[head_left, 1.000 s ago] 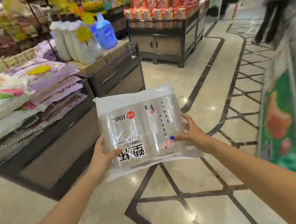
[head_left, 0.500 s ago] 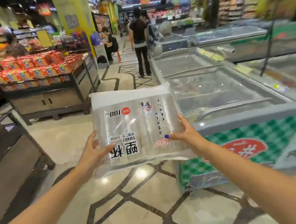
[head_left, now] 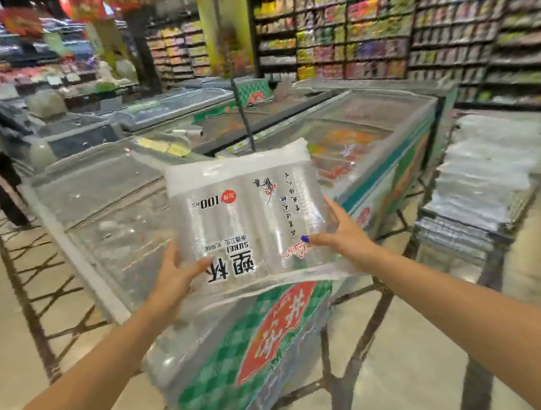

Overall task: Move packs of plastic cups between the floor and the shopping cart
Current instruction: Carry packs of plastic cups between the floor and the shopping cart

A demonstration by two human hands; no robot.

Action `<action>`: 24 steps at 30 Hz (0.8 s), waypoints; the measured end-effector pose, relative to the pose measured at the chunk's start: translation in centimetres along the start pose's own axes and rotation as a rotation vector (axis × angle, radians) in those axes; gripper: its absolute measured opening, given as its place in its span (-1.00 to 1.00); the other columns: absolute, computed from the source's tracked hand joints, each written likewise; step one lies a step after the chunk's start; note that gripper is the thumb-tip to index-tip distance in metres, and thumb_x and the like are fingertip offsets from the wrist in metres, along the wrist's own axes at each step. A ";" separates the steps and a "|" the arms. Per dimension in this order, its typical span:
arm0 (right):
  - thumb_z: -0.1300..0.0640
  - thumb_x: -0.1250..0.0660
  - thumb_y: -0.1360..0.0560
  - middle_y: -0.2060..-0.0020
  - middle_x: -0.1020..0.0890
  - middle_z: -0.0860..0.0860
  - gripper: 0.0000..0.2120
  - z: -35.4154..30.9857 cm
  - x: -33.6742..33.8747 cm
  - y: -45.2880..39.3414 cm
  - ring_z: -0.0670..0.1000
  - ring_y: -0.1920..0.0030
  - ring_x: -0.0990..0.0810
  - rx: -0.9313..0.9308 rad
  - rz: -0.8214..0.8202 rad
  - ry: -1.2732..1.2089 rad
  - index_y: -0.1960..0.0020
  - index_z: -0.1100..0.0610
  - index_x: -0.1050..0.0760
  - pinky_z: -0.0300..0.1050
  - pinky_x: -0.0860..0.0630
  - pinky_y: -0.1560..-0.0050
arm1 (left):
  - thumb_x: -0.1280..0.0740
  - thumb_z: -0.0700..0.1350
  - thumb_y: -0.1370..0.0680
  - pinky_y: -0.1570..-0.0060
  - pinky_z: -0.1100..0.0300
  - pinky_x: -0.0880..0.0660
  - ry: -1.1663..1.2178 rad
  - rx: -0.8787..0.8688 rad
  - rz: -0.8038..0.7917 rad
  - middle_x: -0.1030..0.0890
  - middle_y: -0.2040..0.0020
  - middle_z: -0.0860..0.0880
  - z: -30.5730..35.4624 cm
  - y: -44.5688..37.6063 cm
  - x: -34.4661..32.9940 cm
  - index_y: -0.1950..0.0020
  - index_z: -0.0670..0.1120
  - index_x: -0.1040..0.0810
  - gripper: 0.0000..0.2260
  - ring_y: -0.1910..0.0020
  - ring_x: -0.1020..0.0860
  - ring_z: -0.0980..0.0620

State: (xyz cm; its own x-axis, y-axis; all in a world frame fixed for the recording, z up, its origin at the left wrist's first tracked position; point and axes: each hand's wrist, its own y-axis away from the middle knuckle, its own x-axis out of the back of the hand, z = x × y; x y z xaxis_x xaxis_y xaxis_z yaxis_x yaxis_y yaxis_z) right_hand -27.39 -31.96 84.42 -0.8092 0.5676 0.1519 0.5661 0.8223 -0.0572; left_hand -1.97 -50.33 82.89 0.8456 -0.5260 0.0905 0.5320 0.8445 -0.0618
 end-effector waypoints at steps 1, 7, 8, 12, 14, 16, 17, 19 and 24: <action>0.28 -0.51 -0.40 -0.31 -0.27 -0.17 -0.06 0.2 1.4 -0.8 -0.18 -0.35 -0.25 0.001 0.044 -0.005 -0.58 0.00 -0.03 -0.33 -0.25 -0.25 | -0.44 -0.11 -0.48 -0.18 -0.03 -0.35 0.001 -0.001 -0.050 -0.25 -0.36 0.16 -0.2 -2.3 -1.7 -0.57 0.11 -0.05 -0.21 -0.31 -0.31 0.06; 0.30 -0.56 -0.32 -0.42 -0.37 -0.09 -0.05 4.2 10.7 -3.5 -0.07 -0.38 -0.37 -0.070 0.287 -0.077 -0.55 0.04 -0.11 -0.17 -0.45 -0.32 | -0.47 -0.05 -0.47 -0.22 -0.06 -0.40 -0.059 0.030 -0.345 -0.30 -0.45 0.03 -1.5 -12.9 -13.5 -0.57 0.10 -0.03 -0.18 -0.35 -0.38 -0.07; 0.20 -0.61 -0.26 -0.46 -0.34 -0.06 0.02 4.9 12.3 -3.7 -0.05 -0.42 -0.35 -0.089 0.322 -0.071 -0.56 0.03 -0.11 -0.02 -0.40 -0.40 | -0.47 -0.03 -0.47 -0.21 -0.04 -0.41 -0.073 0.024 -0.395 -0.29 -0.47 0.03 -1.6 -14.0 -15.7 -0.57 0.09 -0.03 -0.18 -0.34 -0.38 -0.06; 0.32 -0.56 -0.33 -0.27 -0.44 -0.19 -0.05 7.7 19.6 -4.6 -0.28 -0.14 -0.53 -0.147 0.496 -0.099 -0.55 0.00 -0.12 -0.40 -0.51 -0.03 | -0.54 0.24 -0.27 -0.37 -0.26 -0.28 -0.115 0.022 -0.604 -0.16 -0.57 0.02 -1.8 -18.8 -25.2 -0.55 0.21 0.00 0.01 -0.48 -0.27 -0.10; 0.33 -0.53 -0.35 -0.27 -0.43 -0.21 -0.09 9.0 23.9 -5.0 -0.32 -0.16 -0.49 -0.163 0.576 -0.079 -0.53 -0.02 -0.13 -0.43 -0.44 -0.08 | -0.56 0.24 -0.25 -0.39 -0.25 -0.26 -0.106 0.047 -0.665 -0.18 -0.56 0.02 -1.8 -21.2 -30.6 -0.55 0.24 -0.01 0.02 -0.47 -0.28 -0.08; 0.27 -0.56 -0.34 -0.36 -0.34 -0.17 -0.05 10.1 28.6 -6.0 -0.21 -0.34 -0.34 -0.175 0.651 -0.029 -0.56 0.00 -0.11 -0.27 -0.31 -0.26 | -0.58 0.25 -0.22 -0.38 -0.15 -0.31 -0.067 0.023 -0.730 -0.30 -0.50 0.07 -1.6 -23.4 -36.3 -0.54 0.24 -0.05 0.03 -0.42 -0.36 -0.02; 0.26 -0.56 -0.34 -0.36 -0.31 -0.17 -0.05 10.2 30.8 -6.6 -0.19 -0.36 -0.29 -0.171 0.673 -0.011 -0.56 0.00 -0.10 -0.23 -0.28 -0.28 | -0.58 0.19 -0.26 -0.36 -0.07 -0.33 -0.040 0.005 -0.764 -0.34 -0.45 0.11 -1.4 -24.2 -39.2 -0.54 0.22 -0.05 0.00 -0.39 -0.39 0.01; 0.30 -0.53 -0.37 -0.35 -0.29 -0.19 -0.07 10.7 35.2 -8.0 -0.18 -0.35 -0.27 -0.168 0.710 -0.005 -0.56 0.01 -0.10 -0.23 -0.28 -0.28 | -0.52 -0.02 -0.38 -0.23 0.14 -0.37 -0.012 -0.025 -0.779 -0.36 -0.35 0.14 -0.3 -25.7 -44.7 -0.56 0.13 -0.04 -0.11 -0.31 -0.41 0.08; 0.24 -0.55 -0.35 -0.51 -0.25 -0.06 -0.04 11.2 45.1 -11.9 -0.01 -0.50 -0.23 -0.148 0.765 0.014 -0.58 0.01 -0.08 0.01 -0.26 -0.44 | -0.61 0.18 -0.18 -0.12 0.18 -0.48 0.018 -0.055 -0.865 -0.38 -0.31 0.16 2.3 -30.7 -55.8 -0.55 0.19 -0.04 0.08 -0.14 -0.52 0.22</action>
State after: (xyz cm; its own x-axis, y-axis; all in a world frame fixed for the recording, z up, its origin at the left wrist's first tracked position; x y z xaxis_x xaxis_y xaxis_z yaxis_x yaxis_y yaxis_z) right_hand -72.43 -15.69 80.91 -0.1841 0.9735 0.1356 0.9819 0.1882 -0.0185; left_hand -65.60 -46.70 82.03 0.1437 -0.9832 0.1127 0.9896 0.1416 -0.0267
